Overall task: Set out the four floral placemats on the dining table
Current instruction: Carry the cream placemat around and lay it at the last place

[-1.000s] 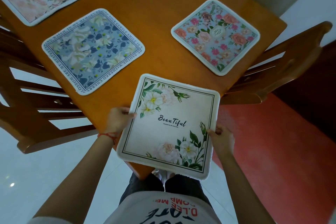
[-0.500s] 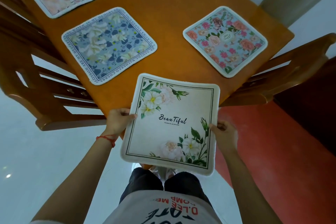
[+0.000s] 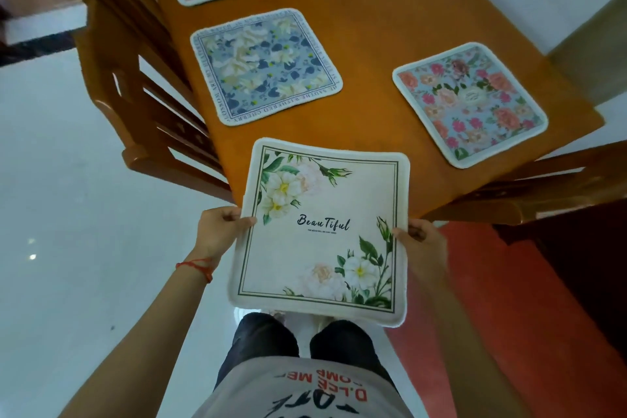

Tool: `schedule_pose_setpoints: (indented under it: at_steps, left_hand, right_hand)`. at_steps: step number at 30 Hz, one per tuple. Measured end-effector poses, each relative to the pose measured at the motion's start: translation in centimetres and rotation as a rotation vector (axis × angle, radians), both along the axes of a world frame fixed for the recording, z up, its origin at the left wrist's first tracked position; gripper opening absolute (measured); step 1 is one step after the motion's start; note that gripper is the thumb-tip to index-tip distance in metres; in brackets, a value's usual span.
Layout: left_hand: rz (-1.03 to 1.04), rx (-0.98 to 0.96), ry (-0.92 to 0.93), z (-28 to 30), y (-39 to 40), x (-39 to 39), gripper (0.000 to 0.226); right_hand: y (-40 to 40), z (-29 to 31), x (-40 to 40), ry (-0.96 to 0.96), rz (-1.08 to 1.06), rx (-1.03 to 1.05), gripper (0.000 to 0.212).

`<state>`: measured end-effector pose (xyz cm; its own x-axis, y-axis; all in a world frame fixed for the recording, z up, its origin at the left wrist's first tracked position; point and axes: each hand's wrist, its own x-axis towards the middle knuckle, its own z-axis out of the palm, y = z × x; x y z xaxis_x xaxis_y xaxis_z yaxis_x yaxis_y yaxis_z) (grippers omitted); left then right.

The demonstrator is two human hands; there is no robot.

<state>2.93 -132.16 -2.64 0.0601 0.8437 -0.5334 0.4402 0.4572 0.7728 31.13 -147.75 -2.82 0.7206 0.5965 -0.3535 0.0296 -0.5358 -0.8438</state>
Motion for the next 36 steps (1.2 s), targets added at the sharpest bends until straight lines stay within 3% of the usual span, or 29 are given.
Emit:
schedule_pose_setpoints:
  at_steps: [13, 16, 28, 36]
  left_hand:
    - [0.394, 0.036, -0.067, -0.6, -13.0, -4.0, 0.035]
    - [0.505, 0.033, -0.06, -0.3, -15.8, -5.6, 0.033]
    - [0.829, 0.046, -0.038, 0.6, -25.2, -15.4, 0.031]
    - [0.962, 0.027, -0.031, 0.2, -29.2, -25.0, 0.01]
  right_hand:
    - [-1.0, 0.3, 1.2, 0.04, 0.412, 0.066, 0.02]
    - [-0.9, 0.3, -0.3, 0.075, 0.51, 0.079, 0.019]
    - [-0.1, 0.5, -12.2, 0.131, 0.848, 0.065, 0.018]
    - [0.2, 0.7, -23.4, 0.157, 0.964, -0.001, 0.019]
